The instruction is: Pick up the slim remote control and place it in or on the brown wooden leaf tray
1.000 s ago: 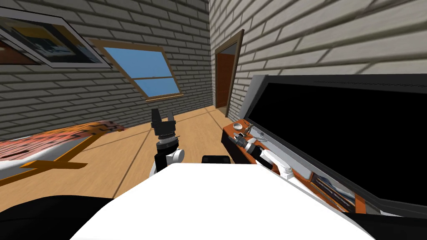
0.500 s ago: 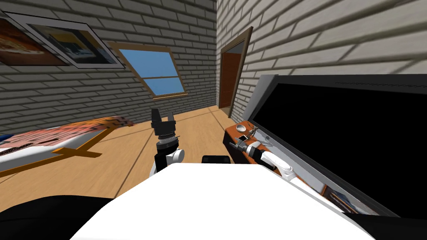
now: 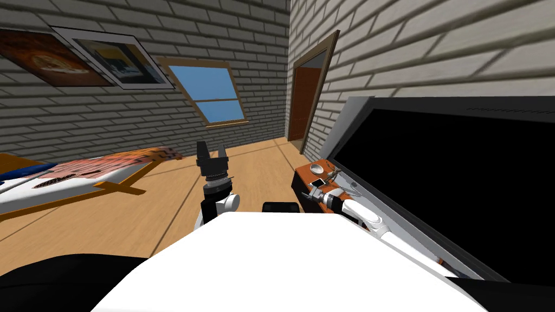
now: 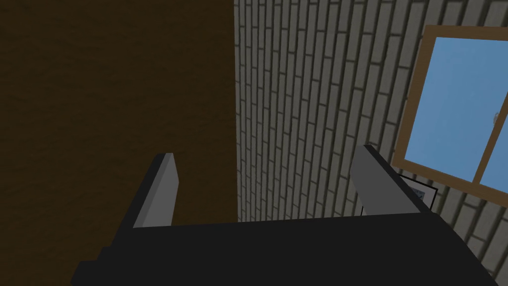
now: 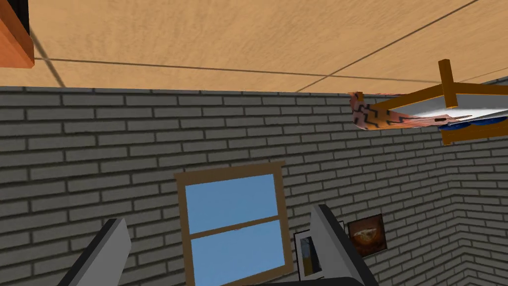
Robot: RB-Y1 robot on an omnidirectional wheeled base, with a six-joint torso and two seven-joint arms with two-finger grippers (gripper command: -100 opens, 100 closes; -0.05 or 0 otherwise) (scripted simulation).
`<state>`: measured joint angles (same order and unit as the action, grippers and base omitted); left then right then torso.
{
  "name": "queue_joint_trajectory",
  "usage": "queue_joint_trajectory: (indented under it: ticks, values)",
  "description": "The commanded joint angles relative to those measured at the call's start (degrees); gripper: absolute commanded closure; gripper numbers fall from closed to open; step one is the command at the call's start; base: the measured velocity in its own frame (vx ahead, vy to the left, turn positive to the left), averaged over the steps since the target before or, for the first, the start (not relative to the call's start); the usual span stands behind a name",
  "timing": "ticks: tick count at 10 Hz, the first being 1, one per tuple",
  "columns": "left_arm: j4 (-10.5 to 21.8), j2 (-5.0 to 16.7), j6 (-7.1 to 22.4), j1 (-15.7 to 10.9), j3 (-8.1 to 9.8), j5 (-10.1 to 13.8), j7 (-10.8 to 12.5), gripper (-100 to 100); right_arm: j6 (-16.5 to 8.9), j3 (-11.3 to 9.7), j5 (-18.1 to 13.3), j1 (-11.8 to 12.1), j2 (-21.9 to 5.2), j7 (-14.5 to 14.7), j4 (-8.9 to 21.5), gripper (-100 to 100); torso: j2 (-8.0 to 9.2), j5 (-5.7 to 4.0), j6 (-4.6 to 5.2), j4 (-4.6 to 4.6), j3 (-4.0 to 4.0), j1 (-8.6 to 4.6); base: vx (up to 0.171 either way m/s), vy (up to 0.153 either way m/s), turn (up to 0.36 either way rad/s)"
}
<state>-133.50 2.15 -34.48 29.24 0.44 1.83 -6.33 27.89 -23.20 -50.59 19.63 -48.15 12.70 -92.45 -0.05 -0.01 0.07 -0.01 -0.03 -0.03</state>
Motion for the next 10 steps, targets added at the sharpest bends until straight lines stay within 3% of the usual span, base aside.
queue_joint_trajectory:
  ticks: [1, 2, 5, 7, 8, 9, 10]
  values:
    - [0.0, 0.0, 0.0, 0.0, 0.0, 0.0, 0.0, 0, 0.3, -1.6, -2.9, -0.8, -1.1, 2.2, 2.9, -100, 0.0, 0.0, 0.0, 0.0, 0.0, 0.0, 0.02, -0.01, 0.192]
    - [0.0, 0.0, 0.0, 0.0, -0.01, 0.0, 0.0, 0, 0.3, -1.6, -3.1, -0.8, -1.1, 2.2, 4.0, -100, -0.03, 0.0, -0.05, 0.0, -0.02, -0.01, 0.023, -0.02, 0.117]
    - [0.0, 0.0, 0.0, 0.0, 0.0, 0.0, 0.0, 0, -0.1, -4.5, -8.3, -1.9, -3.9, 5.7, 8.7, -100, -0.08, -0.01, 0.0, -0.02, -0.05, -0.1, 0.035, -0.036, 0.153]
    - [0.0, 0.0, 0.0, 0.0, 0.0, 0.0, 0.0, 0, -0.1, -4.5, -8.7, -1.9, -3.9, 5.7, 9.9, -100, -0.07, -0.02, 0.01, -0.02, -0.04, -0.1, 0.018, -0.028, 0.038]
    - [0.0, 0.0, 0.0, 0.0, 0.0, 0.0, 0.0, 0, -0.3, -5.9, -11.3, -2.5, -5.3, 7.4, 12.5, -100, -0.01, -0.01, 0.01, 0.0, -0.01, -0.03, 0.019, -0.027, 0.173]
    - [0.0, 0.0, 0.0, 0.0, 0.0, 0.0, 0.0, 0, -0.3, -5.9, -11.3, -2.5, -5.3, 7.4, 12.8, -100, -0.05, -0.01, -0.05, 0.0, -0.02, -0.06, 0.027, -0.04, 0.124]
    - [0.0, 0.0, 0.0, 0.0, 0.0, 0.0, 0.0, 0, -0.4, -7.2, -13.8, -3.0, -6.5, 8.7, 14.4, -100, -0.05, -0.01, 0.01, -0.01, -0.03, -0.09, 0.039, -0.049, 0.152]
